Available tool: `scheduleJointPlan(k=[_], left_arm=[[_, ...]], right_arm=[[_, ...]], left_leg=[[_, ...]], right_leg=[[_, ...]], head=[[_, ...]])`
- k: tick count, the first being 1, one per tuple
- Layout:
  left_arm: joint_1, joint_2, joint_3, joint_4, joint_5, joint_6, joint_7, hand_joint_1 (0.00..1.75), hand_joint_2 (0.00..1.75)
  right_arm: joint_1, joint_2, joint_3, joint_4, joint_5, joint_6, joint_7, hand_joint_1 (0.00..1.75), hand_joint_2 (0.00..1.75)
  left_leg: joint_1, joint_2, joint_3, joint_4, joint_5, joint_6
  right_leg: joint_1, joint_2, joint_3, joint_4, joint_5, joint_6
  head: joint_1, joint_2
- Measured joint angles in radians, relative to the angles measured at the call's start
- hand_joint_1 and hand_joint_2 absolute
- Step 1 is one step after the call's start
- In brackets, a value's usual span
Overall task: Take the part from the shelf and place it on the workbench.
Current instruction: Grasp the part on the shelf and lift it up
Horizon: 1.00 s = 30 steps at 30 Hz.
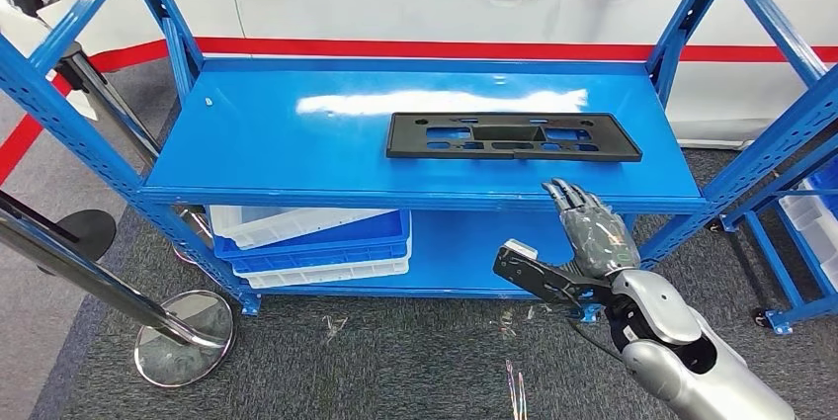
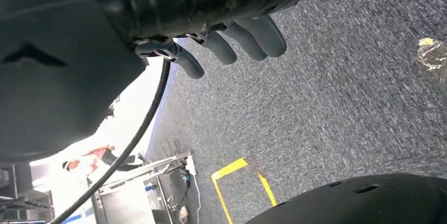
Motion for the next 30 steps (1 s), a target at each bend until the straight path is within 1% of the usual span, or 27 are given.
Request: scheduleJointPlan(k=[12,15,17,22,26,30], left_arm=[[0.000,0.000,0.000,0.000,0.000,0.000,-0.005,0.00,0.00],[0.000,0.000,0.000,0.000,0.006,-0.003,-0.005,0.00,0.00],[0.000,0.001,0.000,0.000,0.019,-0.009,-0.007,0.00,0.00],[-0.006,0.001,0.000,0.000,0.041,-0.013,-0.012,0.00,0.00],[-0.006,0.000,0.000,0.000,0.040,-0.010,-0.011,0.00,0.00],[-0.006,0.000,0.000,0.000,0.040,-0.010,-0.011,0.00,0.00]], right_arm=[[0.000,0.012,0.000,-0.001,0.005,-0.007,-0.013,0.00,1.75],[-0.003,0.024,0.002,0.001,0.019,-0.014,-0.026,0.00,1.75],[-0.021,0.054,0.014,0.016,0.047,-0.035,-0.044,0.00,1.75],[-0.122,0.191,0.068,0.140,0.102,-0.131,-0.079,0.00,1.75],[-0.179,0.273,0.097,0.226,0.104,-0.160,-0.088,0.00,1.75],[-0.212,0.327,0.116,0.289,0.104,-0.166,-0.092,0.00,0.00]], left_leg=[[0.000,0.000,0.000,0.000,0.000,0.000],[0.000,0.000,-0.001,0.000,0.000,0.000],[0.000,0.001,-0.001,0.000,0.000,0.000],[0.001,0.002,0.000,0.000,0.001,-0.001],[0.001,0.001,-0.001,0.000,0.002,-0.001],[0.001,0.001,-0.001,0.000,0.001,-0.001]], right_leg=[[0.000,0.000,0.000,0.000,0.000,0.000],[0.001,0.000,0.000,0.000,0.000,0.000],[0.002,0.001,0.000,0.001,0.000,0.000],[0.004,0.000,0.000,0.001,0.000,0.000],[0.004,0.000,0.000,0.001,0.000,-0.001],[0.004,0.000,0.000,0.001,0.000,-0.001]], head=[[0.000,0.000],[0.000,0.000],[0.000,0.000],[0.000,0.000],[0.000,0.000],[0.000,0.000]])
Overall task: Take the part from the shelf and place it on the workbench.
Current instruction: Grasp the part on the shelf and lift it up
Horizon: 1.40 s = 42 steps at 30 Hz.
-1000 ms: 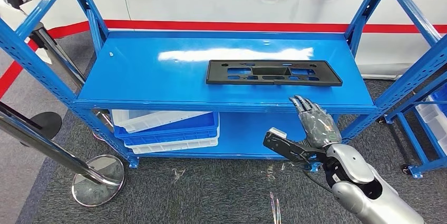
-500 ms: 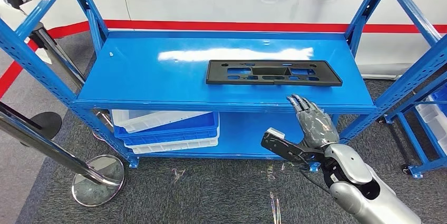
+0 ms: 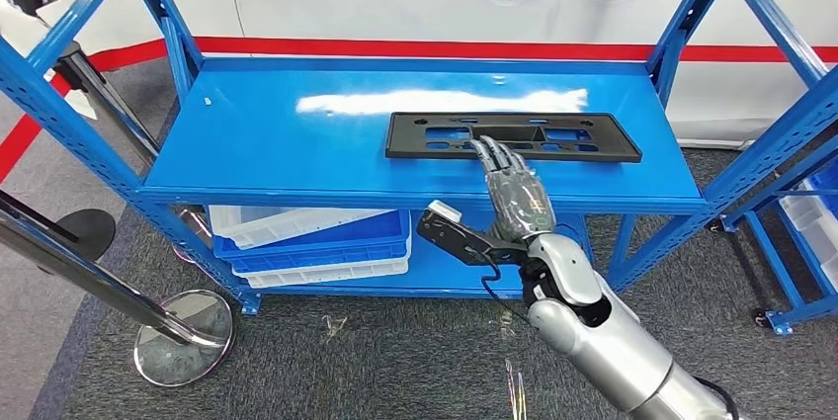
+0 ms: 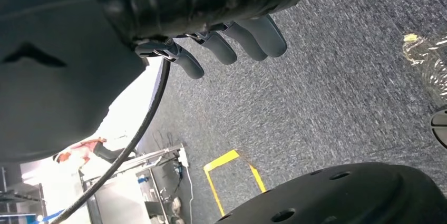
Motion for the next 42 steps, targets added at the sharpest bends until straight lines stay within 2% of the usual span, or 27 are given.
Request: scheduleJointPlan(k=[7,15,18,24,29,34,36,37,38,40,41,42], left_arm=[[0.001,0.000,0.000,0.000,-0.009,0.000,0.000,0.00,0.00],[0.004,-0.002,0.000,0.000,-0.020,0.005,0.005,0.00,0.00],[0.006,-0.006,0.000,0.000,-0.023,0.013,0.021,0.00,0.00],[0.010,-0.011,0.000,0.000,-0.029,0.021,0.012,0.00,0.00],[0.010,-0.013,0.000,0.000,-0.028,0.021,0.008,0.00,0.00],[0.010,-0.014,0.000,0.000,-0.024,0.020,0.007,0.00,0.00],[0.010,-0.015,0.000,0.000,-0.026,0.020,0.006,0.00,0.00],[0.009,-0.016,0.000,0.000,-0.028,0.020,0.005,0.00,0.00],[0.008,-0.017,0.000,0.000,-0.030,0.020,0.004,0.00,0.00],[0.007,-0.017,-0.001,0.000,-0.032,0.020,0.001,0.00,0.00],[0.007,-0.017,-0.001,0.000,-0.032,0.020,0.000,0.00,0.00],[0.008,-0.017,-0.001,0.000,-0.032,0.020,-0.001,0.00,0.00]], right_arm=[[-0.037,0.067,0.020,0.106,-0.002,-0.039,-0.012,0.00,0.00],[-0.032,0.081,0.024,0.152,-0.011,-0.035,-0.013,0.00,0.00],[0.007,0.055,0.007,0.131,-0.027,-0.005,-0.020,0.00,0.00],[0.079,-0.042,-0.045,0.032,-0.058,0.062,-0.051,0.00,0.00],[0.098,-0.083,-0.065,-0.019,-0.061,0.078,-0.054,0.00,0.00],[0.101,-0.097,-0.075,-0.045,-0.060,0.082,-0.055,0.00,0.00],[0.100,-0.101,-0.080,-0.055,-0.058,0.081,-0.055,0.00,0.00],[0.100,-0.104,-0.084,-0.059,-0.058,0.079,-0.055,0.00,0.00],[0.101,-0.109,-0.086,-0.062,-0.057,0.077,-0.055,0.00,0.00],[0.109,-0.118,-0.092,-0.064,-0.056,0.075,-0.052,0.00,0.87],[0.116,-0.123,-0.095,-0.065,-0.056,0.074,-0.049,0.00,1.31],[0.123,-0.127,-0.098,-0.067,-0.056,0.073,-0.047,0.00,1.75]], left_leg=[[0.000,0.000,0.000,0.000,0.000,0.000],[0.000,0.000,0.000,0.001,0.000,0.000],[0.000,0.000,0.000,0.002,0.000,0.000],[0.000,0.000,0.000,0.002,-0.001,0.001],[-0.001,0.001,0.000,0.005,-0.002,0.003],[-0.005,0.000,-0.002,0.007,-0.007,0.018],[0.004,0.000,0.013,-0.017,0.000,0.024],[0.009,0.000,0.023,-0.030,0.004,0.028],[0.013,0.000,0.030,-0.038,0.007,0.030],[0.015,-0.003,0.035,-0.041,0.004,0.032],[0.017,-0.006,0.037,-0.039,0.000,0.031],[0.019,-0.009,0.039,-0.036,-0.005,0.028]], right_leg=[[-0.001,0.000,-0.001,0.000,0.000,0.000],[-0.002,0.000,-0.001,0.000,0.000,0.000],[-0.003,0.000,-0.002,0.000,0.000,0.000],[-0.004,0.002,-0.002,0.000,0.000,0.000],[-0.006,0.003,-0.002,-0.001,0.001,0.002],[-0.008,0.001,0.002,-0.007,0.002,0.009],[-0.008,0.007,0.003,-0.003,-0.005,0.013],[-0.008,0.014,-0.007,0.022,-0.019,0.016],[-0.009,0.022,-0.032,0.071,-0.042,0.019],[-0.013,0.033,-0.110,0.207,-0.091,0.028],[-0.017,0.034,-0.144,0.256,-0.098,0.033],[-0.022,0.034,-0.162,0.268,-0.084,0.039]], head=[[0.000,0.000],[0.000,0.000],[0.000,0.000],[0.000,0.000],[0.000,0.000],[0.000,0.000],[0.001,0.000],[0.002,0.000],[0.005,0.000],[0.008,0.000],[0.008,0.000],[0.008,0.000]])
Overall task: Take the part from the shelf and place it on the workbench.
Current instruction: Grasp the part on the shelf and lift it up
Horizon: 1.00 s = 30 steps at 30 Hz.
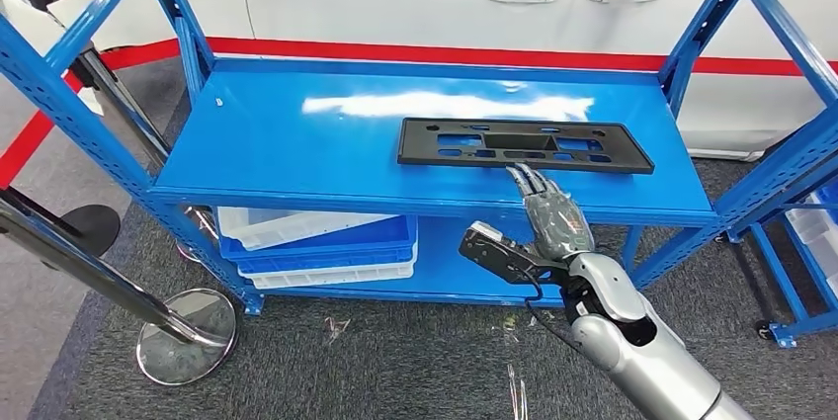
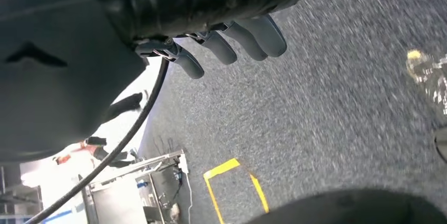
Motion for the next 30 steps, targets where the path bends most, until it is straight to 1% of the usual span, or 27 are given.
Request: scheduleJointPlan(k=[1,2,3,4,5,6,8,9,10,11,13,14,15,16,17,18,19,20,21,22,24,25,26,27,28,29,30], left_arm=[[0.000,0.000,0.000,0.000,0.000,0.000,-0.001,0.00,0.00],[0.000,0.000,0.000,0.000,0.000,0.000,-0.001,0.00,0.00],[0.001,0.000,0.000,0.000,-0.001,0.000,-0.002,0.00,0.00],[0.000,0.001,-0.001,0.000,-0.001,0.000,-0.003,0.00,0.00],[0.000,0.002,-0.001,0.000,-0.002,0.000,-0.003,0.00,0.00],[0.000,0.002,-0.001,0.000,-0.003,0.000,-0.003,0.00,0.00],[0.001,0.002,-0.002,0.000,-0.005,0.000,-0.003,0.00,0.00],[0.002,0.002,-0.002,0.000,-0.005,-0.001,-0.003,0.00,0.00],[0.001,0.002,-0.002,0.000,-0.006,-0.001,-0.003,0.00,0.00],[0.000,0.002,-0.002,0.000,-0.006,-0.001,-0.003,0.00,0.00],[-0.001,0.002,-0.002,0.000,-0.006,-0.001,-0.004,0.00,0.00],[-0.001,0.001,-0.002,0.000,-0.006,-0.001,-0.004,0.00,0.00],[0.000,0.001,-0.002,0.000,-0.006,-0.001,-0.004,0.00,0.00],[0.001,0.001,-0.002,0.000,-0.006,-0.001,-0.004,0.00,0.00],[0.002,0.001,-0.002,0.000,-0.006,-0.001,-0.004,0.00,0.00],[0.003,0.002,-0.002,0.000,-0.006,-0.001,-0.005,0.00,0.00],[0.002,0.003,-0.003,0.000,-0.006,0.000,-0.006,0.00,0.00],[0.001,0.003,-0.003,0.000,-0.006,0.000,-0.006,0.00,0.00],[0.000,0.004,-0.004,0.000,-0.006,0.000,-0.007,0.00,0.00],[-0.001,0.004,-0.004,0.001,-0.006,0.000,-0.008,0.00,0.00],[-0.003,0.003,-0.005,0.001,-0.007,0.000,-0.008,0.00,0.00],[-0.001,0.002,-0.006,0.001,-0.007,0.000,-0.009,0.00,0.00],[0.000,0.002,-0.006,0.001,-0.007,0.000,-0.009,0.00,0.00],[0.002,0.001,-0.006,0.001,-0.008,0.000,-0.009,0.00,0.00],[0.002,0.001,-0.006,0.001,-0.008,0.000,-0.009,0.00,0.00],[0.001,0.001,-0.006,0.001,-0.008,0.000,-0.009,0.00,0.00],[0.001,0.001,-0.006,0.001,-0.009,0.000,-0.009,0.00,0.00]], right_arm=[[0.005,-0.004,-0.003,-0.003,0.000,-0.001,0.002,0.00,1.75],[0.008,-0.009,-0.006,-0.006,0.000,-0.003,0.004,0.00,1.75],[0.009,-0.012,-0.010,-0.009,0.000,-0.004,0.005,0.00,1.75],[0.011,-0.016,-0.013,-0.012,0.000,-0.006,0.005,0.00,1.75],[0.014,-0.018,-0.016,-0.015,0.000,-0.008,0.006,0.00,1.75],[0.018,-0.020,-0.018,-0.018,0.000,-0.009,0.007,0.00,1.75],[0.026,-0.023,-0.023,-0.025,-0.001,-0.012,0.010,0.00,1.75],[0.027,-0.024,-0.026,-0.028,-0.001,-0.013,0.012,0.00,1.75],[0.028,-0.025,-0.028,-0.031,-0.001,-0.014,0.012,0.00,1.75],[0.028,-0.025,-0.030,-0.035,-0.001,-0.014,0.013,0.00,1.75],[0.030,-0.027,-0.031,-0.037,-0.001,-0.014,0.014,0.00,1.75],[0.032,-0.028,-0.031,-0.038,-0.001,-0.014,0.014,0.00,1.75],[0.035,-0.028,-0.032,-0.038,-0.001,-0.014,0.014,0.00,1.75],[0.036,-0.028,-0.032,-0.038,-0.001,-0.014,0.015,0.00,1.75],[0.037,-0.028,-0.033,-0.039,-0.001,-0.015,0.015,0.00,1.75],[0.037,-0.029,-0.034,-0.040,-0.001,-0.015,0.016,0.00,1.75],[0.037,-0.029,-0.035,-0.043,-0.001,-0.015,0.016,0.00,1.75],[0.038,-0.029,-0.037,-0.045,-0.001,-0.015,0.016,0.00,1.75],[0.039,-0.030,-0.038,-0.047,-0.001,-0.015,0.016,0.00,1.75],[0.041,-0.031,-0.039,-0.050,-0.002,-0.015,0.018,0.00,1.75],[0.045,-0.034,-0.043,-0.056,-0.002,-0.016,0.022,0.00,1.75],[0.046,-0.036,-0.045,-0.060,-0.003,-0.016,0.024,0.00,1.75],[0.046,-0.039,-0.048,-0.063,-0.003,-0.016,0.026,0.00,1.75],[0.047,-0.042,-0.050,-0.064,-0.003,-0.016,0.027,0.00,1.75],[0.049,-0.044,-0.051,-0.065,-0.003,-0.016,0.027,0.00,1.75],[0.053,-0.045,-0.051,-0.065,-0.003,-0.016,0.028,0.00,1.75],[0.058,-0.046,-0.051,-0.065,-0.003,-0.016,0.030,0.00,1.75]], left_leg=[[0.004,-0.004,0.003,0.006,-0.007,-0.005],[0.009,-0.007,0.005,0.015,-0.016,-0.012],[0.012,-0.010,0.005,0.025,-0.027,-0.022],[0.012,-0.012,0.002,0.040,-0.038,-0.032],[0.011,-0.015,-0.003,0.050,-0.045,-0.041],[0.009,-0.017,-0.007,0.055,-0.049,-0.048],[0.009,-0.018,-0.009,0.057,-0.054,-0.056],[0.011,-0.014,-0.012,0.066,-0.061,-0.059],[0.012,-0.008,-0.023,0.093,-0.075,-0.061],[0.012,-0.002,-0.045,0.138,-0.095,-0.062],[0.010,0.005,-0.119,0.274,-0.140,-0.062],[0.008,0.005,-0.156,0.330,-0.150,-0.060],[0.006,0.005,-0.182,0.360,-0.143,-0.056],[0.002,0.005,-0.189,0.349,-0.115,-0.048],[-0.003,0.005,-0.179,0.305,-0.071,-0.037],[-0.011,0.005,-0.159,0.243,-0.027,-0.023],[-0.018,0.006,-0.136,0.186,0.006,-0.009],[-0.024,0.006,-0.116,0.143,0.021,0.000],[-0.029,0.007,-0.105,0.119,0.019,0.007],[-0.032,0.007,-0.099,0.107,0.013,0.008],[-0.029,0.007,-0.083,0.076,0.006,0.010],[-0.024,0.007,-0.070,0.059,0.005,0.010],[-0.020,0.007,-0.056,0.043,0.005,0.011],[-0.017,0.007,-0.045,0.035,0.003,0.011],[-0.017,0.006,-0.037,0.031,-0.001,0.013],[-0.016,0.005,-0.030,0.030,-0.006,0.014],[-0.016,0.004,-0.022,0.030,-0.013,0.013]], right_leg=[[-0.005,0.000,0.001,-0.027,0.034,0.006],[-0.012,0.000,0.019,-0.086,0.080,0.013],[-0.015,0.003,0.040,-0.142,0.112,0.020],[-0.017,0.007,0.058,-0.190,0.130,0.022],[-0.018,0.010,0.066,-0.213,0.132,0.017],[-0.015,0.013,0.067,-0.213,0.121,0.009],[-0.013,0.013,0.064,-0.207,0.114,-0.014],[-0.013,0.013,0.067,-0.206,0.111,-0.023],[-0.013,0.012,0.072,-0.207,0.108,-0.030],[-0.012,0.010,0.078,-0.208,0.105,-0.037],[-0.006,0.005,0.088,-0.209,0.096,-0.047],[-0.001,0.004,0.094,-0.209,0.091,-0.051],[0.004,0.003,0.100,-0.209,0.086,-0.055],[0.008,0.004,0.109,-0.209,0.079,-0.057],[0.012,0.005,0.119,-0.209,0.072,-0.057],[0.014,0.005,0.128,-0.211,0.065,-0.058],[0.018,0.006,0.134,-0.213,0.058,-0.056],[0.019,0.006,0.139,-0.215,0.054,-0.054],[0.018,0.005,0.140,-0.218,0.051,-0.051],[0.019,0.004,0.142,-0.222,0.051,-0.047],[0.017,0.001,0.146,-0.229,0.048,-0.039],[0.018,0.000,0.142,-0.217,0.039,-0.035],[0.019,0.001,0.125,-0.183,0.024,-0.031],[0.016,0.002,0.093,-0.127,0.004,-0.027],[0.014,0.002,0.052,-0.060,-0.016,-0.023],[0.011,0.003,0.010,-0.001,-0.025,-0.018],[0.007,0.002,-0.021,0.032,-0.019,-0.014]], head=[[0.000,0.000],[0.000,0.000],[0.001,0.000],[0.004,0.000],[0.006,0.000],[0.006,0.000],[0.002,0.000],[0.000,0.000],[-0.001,0.000],[-0.002,0.000],[-0.004,0.000],[-0.004,0.000],[-0.005,0.000],[-0.005,0.000],[-0.004,0.000],[-0.004,0.000],[-0.002,0.000],[-0.001,0.000],[-0.001,0.000],[-0.001,0.000],[-0.002,0.000],[-0.001,0.000],[0.002,0.000],[0.004,0.000],[0.005,0.000],[0.006,0.000],[0.006,0.000]])
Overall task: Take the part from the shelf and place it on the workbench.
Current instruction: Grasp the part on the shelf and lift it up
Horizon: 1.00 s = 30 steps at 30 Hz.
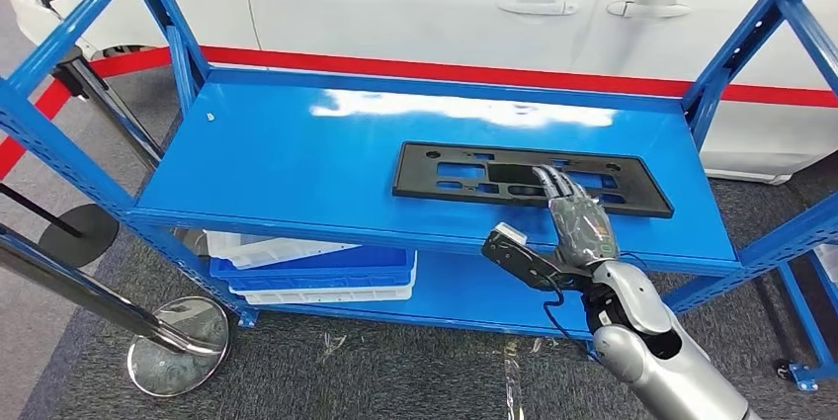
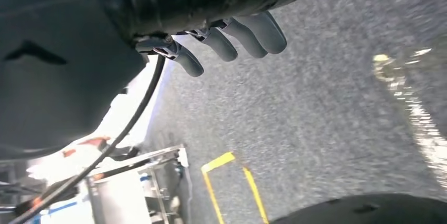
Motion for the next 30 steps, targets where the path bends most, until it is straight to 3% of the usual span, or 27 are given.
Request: scheduleJointPlan(k=[1,2,4,5,9,11,14,15,16,18,20,23,26,27,29,30], left_arm=[[0.000,0.000,0.000,0.000,0.000,0.000,0.000,0.00,0.00],[0.001,0.000,0.000,0.000,-0.001,0.000,0.000,0.00,0.00],[0.001,0.000,0.000,0.000,-0.003,0.000,0.001,0.00,0.00],[0.000,0.000,0.000,0.000,-0.004,-0.001,0.003,0.00,0.00],[-0.003,0.001,0.000,0.000,-0.007,-0.003,0.006,0.00,0.00],[-0.003,0.001,-0.001,0.000,-0.007,-0.003,0.006,0.00,0.00],[-0.004,0.001,-0.001,0.000,-0.008,-0.003,0.005,0.00,0.00],[-0.003,0.000,-0.001,0.001,-0.008,-0.003,0.005,0.00,0.00],[-0.002,0.000,-0.001,0.001,-0.008,-0.003,0.004,0.00,0.00],[-0.001,0.000,-0.001,0.001,-0.008,-0.003,0.003,0.00,0.00],[-0.001,0.000,-0.001,0.001,-0.008,-0.003,0.001,0.00,0.00],[-0.005,0.000,-0.002,0.002,-0.009,-0.003,-0.001,0.00,0.00],[-0.003,0.000,-0.002,0.002,-0.009,-0.002,-0.001,0.00,0.00],[-0.002,0.000,-0.002,0.002,-0.009,-0.001,-0.001,0.00,0.00],[-0.003,0.000,-0.003,0.002,-0.009,0.000,-0.001,0.00,0.00],[-0.003,0.000,-0.003,0.002,-0.009,0.000,-0.001,0.00,0.00]], right_arm=[[0.003,0.000,0.000,0.000,0.000,0.000,0.002,0.00,1.75],[0.004,-0.001,-0.001,0.000,-0.001,-0.001,0.003,0.00,1.75],[0.004,-0.002,-0.002,0.003,-0.002,-0.008,0.004,0.00,1.75],[0.005,-0.002,-0.003,0.006,-0.003,-0.014,0.003,0.00,1.75],[0.013,-0.002,-0.006,0.019,-0.003,-0.041,-0.002,0.00,1.75],[0.011,-0.002,-0.007,0.025,-0.003,-0.046,-0.004,0.00,1.75],[0.009,-0.002,-0.009,0.033,-0.003,-0.049,-0.006,0.00,1.75],[0.010,-0.002,-0.009,0.036,-0.003,-0.049,-0.006,0.00,1.75],[0.010,-0.002,-0.009,0.039,-0.002,-0.049,-0.006,0.00,1.75],[0.009,-0.002,-0.009,0.046,0.003,-0.049,-0.006,0.00,1.75],[0.008,-0.002,-0.008,0.053,0.009,-0.049,-0.007,0.00,1.75],[0.007,-0.002,-0.007,0.064,0.016,-0.049,-0.008,0.00,1.75],[0.005,-0.002,-0.006,0.074,0.021,-0.051,-0.008,0.00,1.75],[0.004,-0.002,-0.006,0.078,0.024,-0.052,-0.008,0.00,1.75],[0.003,-0.002,-0.004,0.090,0.034,-0.053,-0.008,0.00,1.75],[0.004,-0.002,-0.003,0.098,0.041,-0.053,-0.008,0.00,1.75]], left_leg=[[0.001,-0.001,0.010,0.001,-0.008,-0.002],[0.003,-0.003,0.020,0.004,-0.017,-0.006],[0.006,-0.005,0.032,0.017,-0.040,-0.021],[0.005,-0.007,0.032,0.025,-0.049,-0.030],[0.004,-0.008,0.026,0.036,-0.063,-0.050],[0.006,-0.004,0.006,0.083,-0.089,-0.059],[0.007,0.000,-0.101,0.269,-0.151,-0.067],[0.007,0.000,-0.132,0.310,-0.151,-0.067],[0.007,0.000,-0.148,0.318,-0.133,-0.065],[0.006,0.000,-0.124,0.222,-0.046,-0.056],[0.001,0.000,-0.078,0.106,0.012,-0.045],[-0.006,-0.001,-0.053,0.050,0.006,-0.035],[0.001,0.000,-0.032,0.024,0.006,-0.021],[0.003,0.000,-0.025,0.018,0.006,-0.016],[0.000,0.000,-0.017,0.017,-0.001,-0.007],[-0.001,0.000,-0.014,0.018,-0.005,-0.004]], right_leg=[[-0.005,0.000,-0.013,-0.003,0.026,0.005],[-0.009,-0.001,-0.009,-0.042,0.070,0.010],[-0.015,-0.001,0.025,-0.158,0.151,0.017],[-0.016,0.000,0.041,-0.201,0.166,0.014],[-0.013,0.005,0.054,-0.232,0.151,-0.013],[-0.015,0.004,0.066,-0.238,0.146,-0.026],[-0.015,-0.001,0.082,-0.242,0.136,-0.038],[-0.014,-0.001,0.087,-0.242,0.132,-0.039],[-0.013,0.000,0.092,-0.242,0.127,-0.039],[-0.012,0.002,0.109,-0.242,0.116,-0.037],[-0.008,0.004,0.122,-0.244,0.106,-0.032],[-0.005,0.005,0.126,-0.254,0.104,-0.017],[-0.007,0.002,0.117,-0.230,0.084,-0.003],[-0.007,0.002,0.096,-0.188,0.064,-0.001],[-0.005,0.002,0.023,-0.059,0.018,0.002],[-0.005,0.002,-0.010,-0.010,0.010,0.003]], head=[[0.000,0.000],[0.000,0.000],[0.003,0.000],[0.005,0.000],[0.000,0.000],[-0.002,0.000],[-0.004,0.000],[-0.004,0.000],[-0.004,0.000],[-0.004,0.000],[-0.003,0.000],[-0.003,0.000],[-0.002,0.000],[-0.001,0.000],[-0.001,0.000],[-0.001,0.000]])
